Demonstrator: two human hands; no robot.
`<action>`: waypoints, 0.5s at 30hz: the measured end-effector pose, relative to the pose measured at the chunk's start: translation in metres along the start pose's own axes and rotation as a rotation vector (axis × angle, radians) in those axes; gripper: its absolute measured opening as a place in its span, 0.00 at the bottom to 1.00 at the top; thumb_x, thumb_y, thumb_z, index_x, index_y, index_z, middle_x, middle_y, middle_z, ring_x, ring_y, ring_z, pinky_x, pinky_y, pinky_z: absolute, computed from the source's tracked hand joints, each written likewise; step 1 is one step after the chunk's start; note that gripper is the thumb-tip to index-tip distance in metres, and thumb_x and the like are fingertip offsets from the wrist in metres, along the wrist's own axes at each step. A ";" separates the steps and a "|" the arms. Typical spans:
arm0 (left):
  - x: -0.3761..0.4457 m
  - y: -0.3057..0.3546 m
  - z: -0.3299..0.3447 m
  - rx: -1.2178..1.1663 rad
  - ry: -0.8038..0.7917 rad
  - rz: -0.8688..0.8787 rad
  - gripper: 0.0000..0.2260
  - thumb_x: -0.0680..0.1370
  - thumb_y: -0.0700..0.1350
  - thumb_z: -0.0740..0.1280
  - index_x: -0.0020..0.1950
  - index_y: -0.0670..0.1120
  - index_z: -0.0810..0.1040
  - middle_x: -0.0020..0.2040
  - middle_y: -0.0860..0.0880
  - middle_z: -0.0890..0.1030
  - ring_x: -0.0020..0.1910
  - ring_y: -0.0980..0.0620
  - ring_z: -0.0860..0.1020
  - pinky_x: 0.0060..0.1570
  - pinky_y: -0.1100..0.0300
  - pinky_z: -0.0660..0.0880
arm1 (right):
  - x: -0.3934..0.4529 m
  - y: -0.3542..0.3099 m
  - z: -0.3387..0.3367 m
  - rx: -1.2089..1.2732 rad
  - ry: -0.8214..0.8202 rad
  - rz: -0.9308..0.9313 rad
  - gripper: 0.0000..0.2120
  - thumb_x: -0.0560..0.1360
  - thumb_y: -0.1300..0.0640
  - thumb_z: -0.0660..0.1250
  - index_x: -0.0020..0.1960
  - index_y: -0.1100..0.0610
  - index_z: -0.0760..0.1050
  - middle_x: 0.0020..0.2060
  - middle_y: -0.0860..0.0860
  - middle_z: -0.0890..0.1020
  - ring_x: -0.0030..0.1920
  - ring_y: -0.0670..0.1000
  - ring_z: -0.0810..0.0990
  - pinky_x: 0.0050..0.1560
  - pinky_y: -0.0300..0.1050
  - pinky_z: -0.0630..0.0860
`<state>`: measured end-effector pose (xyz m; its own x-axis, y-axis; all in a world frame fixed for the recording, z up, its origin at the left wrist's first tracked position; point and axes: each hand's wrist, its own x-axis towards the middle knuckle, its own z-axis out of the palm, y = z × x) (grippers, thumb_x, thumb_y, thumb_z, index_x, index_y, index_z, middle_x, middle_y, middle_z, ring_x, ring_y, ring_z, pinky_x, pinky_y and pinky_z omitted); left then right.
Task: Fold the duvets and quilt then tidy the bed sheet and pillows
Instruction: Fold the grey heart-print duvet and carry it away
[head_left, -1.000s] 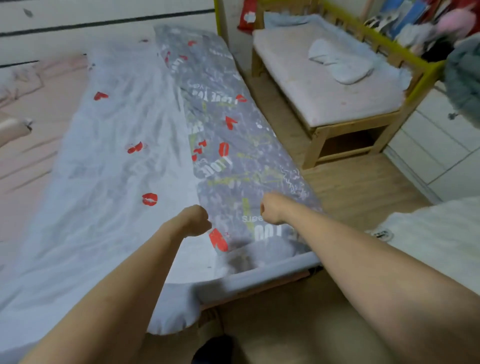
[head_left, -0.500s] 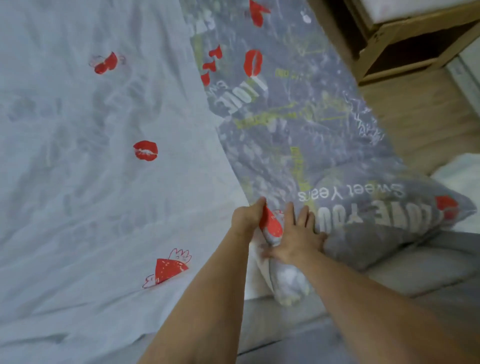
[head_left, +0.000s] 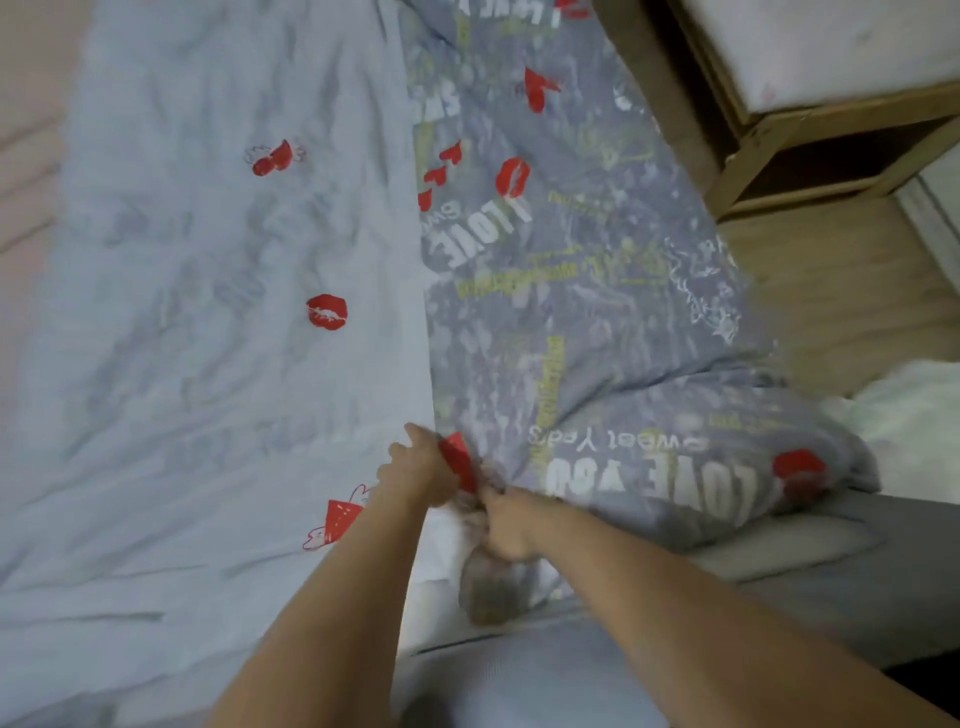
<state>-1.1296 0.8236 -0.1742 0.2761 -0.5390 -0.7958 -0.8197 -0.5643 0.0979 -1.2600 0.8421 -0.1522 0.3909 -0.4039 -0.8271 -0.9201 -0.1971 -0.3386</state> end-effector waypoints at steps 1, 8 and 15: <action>0.000 0.005 -0.011 0.130 -0.035 0.092 0.29 0.76 0.50 0.66 0.73 0.41 0.61 0.67 0.40 0.69 0.65 0.39 0.70 0.65 0.50 0.68 | 0.001 0.004 -0.012 -0.009 -0.043 -0.021 0.22 0.78 0.55 0.59 0.71 0.60 0.64 0.66 0.62 0.73 0.64 0.61 0.74 0.60 0.48 0.70; -0.040 0.112 -0.108 0.372 0.146 0.412 0.18 0.80 0.47 0.61 0.69 0.41 0.70 0.68 0.42 0.73 0.65 0.43 0.72 0.62 0.54 0.69 | -0.072 0.069 -0.153 0.031 0.365 -0.027 0.14 0.78 0.59 0.57 0.62 0.59 0.73 0.62 0.57 0.75 0.59 0.59 0.74 0.57 0.46 0.71; -0.125 0.293 -0.104 0.590 0.218 0.570 0.19 0.81 0.48 0.61 0.70 0.40 0.70 0.69 0.41 0.71 0.66 0.42 0.71 0.64 0.53 0.68 | -0.197 0.237 -0.219 0.021 0.510 0.075 0.12 0.76 0.59 0.61 0.55 0.61 0.78 0.54 0.58 0.81 0.54 0.58 0.78 0.54 0.46 0.75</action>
<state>-1.3518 0.6609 0.0160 -0.2175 -0.7847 -0.5804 -0.9737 0.2160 0.0729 -1.5493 0.6794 0.0286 0.2824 -0.8017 -0.5269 -0.9442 -0.1352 -0.3004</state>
